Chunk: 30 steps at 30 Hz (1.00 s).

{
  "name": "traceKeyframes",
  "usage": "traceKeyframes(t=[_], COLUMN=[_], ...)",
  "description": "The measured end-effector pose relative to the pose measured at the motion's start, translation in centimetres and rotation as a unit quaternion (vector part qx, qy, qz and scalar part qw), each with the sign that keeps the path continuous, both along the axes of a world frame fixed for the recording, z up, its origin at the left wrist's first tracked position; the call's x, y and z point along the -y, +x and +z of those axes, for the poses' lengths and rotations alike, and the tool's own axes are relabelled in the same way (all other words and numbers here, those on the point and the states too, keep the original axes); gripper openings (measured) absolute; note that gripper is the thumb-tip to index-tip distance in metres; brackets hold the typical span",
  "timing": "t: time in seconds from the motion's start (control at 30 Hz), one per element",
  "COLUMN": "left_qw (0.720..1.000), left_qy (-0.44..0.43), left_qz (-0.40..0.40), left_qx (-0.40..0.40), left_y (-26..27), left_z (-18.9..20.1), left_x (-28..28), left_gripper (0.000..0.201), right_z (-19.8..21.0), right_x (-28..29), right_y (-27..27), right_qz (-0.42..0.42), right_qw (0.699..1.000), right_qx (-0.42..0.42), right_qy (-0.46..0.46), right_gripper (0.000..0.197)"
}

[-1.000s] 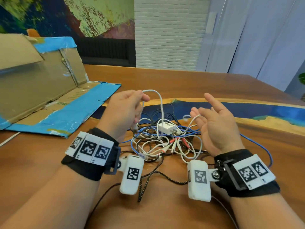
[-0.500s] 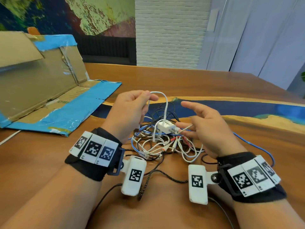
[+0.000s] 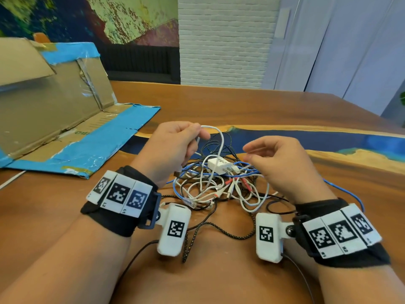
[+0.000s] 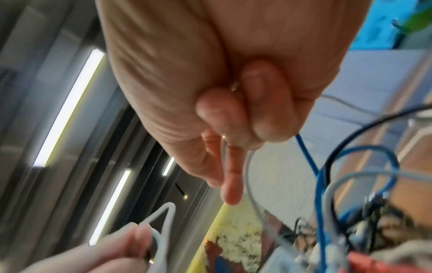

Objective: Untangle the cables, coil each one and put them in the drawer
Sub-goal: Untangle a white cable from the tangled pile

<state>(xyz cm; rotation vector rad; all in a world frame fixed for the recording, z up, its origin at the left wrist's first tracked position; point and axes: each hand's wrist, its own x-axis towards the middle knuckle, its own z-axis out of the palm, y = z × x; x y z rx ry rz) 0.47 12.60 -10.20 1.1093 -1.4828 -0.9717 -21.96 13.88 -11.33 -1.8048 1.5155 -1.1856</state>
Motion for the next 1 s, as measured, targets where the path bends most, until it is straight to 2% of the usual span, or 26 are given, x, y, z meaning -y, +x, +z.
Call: traceKeyframes(t=[0.07, 0.13, 0.17, 0.27, 0.3, 0.4, 0.47, 0.53, 0.63, 0.7, 0.77, 0.83, 1.0], left_qw=[1.0, 0.999, 0.999, 0.998, 0.998, 0.995, 0.987, 0.979, 0.961, 0.943, 0.936, 0.947, 0.983], left_qy=[0.007, 0.001, -0.003, -0.017, -0.023, -0.007, 0.026, 0.038, 0.026, 0.013, 0.011, 0.014, 0.001], left_qz=[-0.014, -0.029, -0.035, -0.047, -0.052, -0.094, -0.156, -0.199, -0.212, -0.211, -0.182, -0.142, -0.066], left_qx=[0.018, 0.02, 0.02, 0.028, 0.03, 0.043, 0.029, -0.037, -0.176, -0.258, -0.301, -0.289, -0.174], left_y=[-0.2, -0.5, -0.7, -1.0, -1.0, -0.8, -0.7, -0.7, -1.1, -1.6, -2.0, -2.3, -2.6], left_z=[0.0, -0.1, -0.2, -0.3, -0.3, -0.3, -0.1, 0.2, 0.8, 1.1, 1.1, 1.0, 0.7], left_x=[-0.2, -0.3, -0.4, -0.6, -0.7, -0.7, -1.0, -1.4, -1.9, -2.0, -2.0, -2.0, -1.7], left_gripper=[0.037, 0.038, 0.038, 0.038, 0.038, 0.041, 0.041, 0.038, 0.038, 0.039, 0.038, 0.037, 0.038], right_z=[0.0, 0.0, -0.1, -0.9, -1.1, -1.0, -0.8, -1.0, -1.4, -1.6, -2.0, -2.1, -1.4], right_x=[-0.1, -0.1, 0.0, 0.1, 0.0, -0.2, 0.1, 0.4, 0.2, 0.0, -0.2, -0.5, -1.1], right_y=[0.6, 1.4, 1.7, 2.7, 3.0, 2.8, 2.1, 2.0, 2.6, 3.1, 3.5, 3.6, 2.8], right_qz=[0.057, 0.101, 0.111, 0.142, 0.162, 0.178, 0.15, 0.139, 0.148, 0.186, 0.24, 0.276, 0.32], right_qw=[0.985, 0.945, 0.939, 0.957, 0.952, 0.914, 0.912, 0.919, 0.927, 0.93, 0.932, 0.932, 0.931], right_qx=[0.16, 0.309, 0.325, 0.25, 0.251, 0.35, 0.371, 0.358, 0.322, 0.279, 0.22, 0.169, 0.081], right_qy=[0.022, 0.037, 0.033, 0.039, 0.062, 0.101, 0.091, 0.092, 0.125, 0.149, 0.157, 0.165, 0.155], right_gripper=[0.013, 0.017, 0.019, 0.022, 0.019, 0.021, 0.024, 0.024, 0.025, 0.027, 0.028, 0.027, 0.036])
